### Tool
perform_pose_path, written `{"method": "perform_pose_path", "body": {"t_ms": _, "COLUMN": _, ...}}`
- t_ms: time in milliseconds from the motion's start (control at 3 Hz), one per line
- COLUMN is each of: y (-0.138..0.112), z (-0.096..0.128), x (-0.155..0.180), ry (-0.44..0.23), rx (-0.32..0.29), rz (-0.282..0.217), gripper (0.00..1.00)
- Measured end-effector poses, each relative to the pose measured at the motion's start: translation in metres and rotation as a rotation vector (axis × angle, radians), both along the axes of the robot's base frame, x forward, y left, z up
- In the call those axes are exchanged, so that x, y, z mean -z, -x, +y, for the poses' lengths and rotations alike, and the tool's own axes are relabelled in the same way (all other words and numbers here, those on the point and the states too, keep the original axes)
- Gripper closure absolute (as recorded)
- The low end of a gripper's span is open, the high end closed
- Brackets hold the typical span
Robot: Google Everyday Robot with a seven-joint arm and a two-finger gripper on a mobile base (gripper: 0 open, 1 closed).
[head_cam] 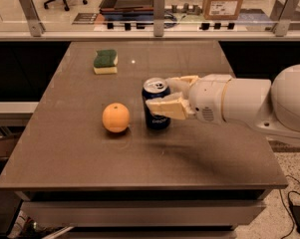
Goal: Move pepsi can near orange
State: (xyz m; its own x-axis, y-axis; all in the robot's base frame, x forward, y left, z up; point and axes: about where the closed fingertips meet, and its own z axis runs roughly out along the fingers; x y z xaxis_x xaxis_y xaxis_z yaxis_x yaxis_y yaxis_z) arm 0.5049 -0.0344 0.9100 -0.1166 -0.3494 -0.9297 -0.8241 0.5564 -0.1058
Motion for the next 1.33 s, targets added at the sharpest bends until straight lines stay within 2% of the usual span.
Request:
{"method": "perform_pose_path", "body": {"t_ms": 1000, "y": 0.003, "z": 0.007, "x": -0.0049, "ry": 0.01, "rx": -0.01, "rz": -0.009, "gripper": 0.13}}
{"method": "perform_pose_path", "body": {"t_ms": 1333, "y": 0.0041, "z": 0.0093, "x": -0.0066, "ry": 0.013, "rx": -0.013, "rz": -0.012, "gripper": 0.0}}
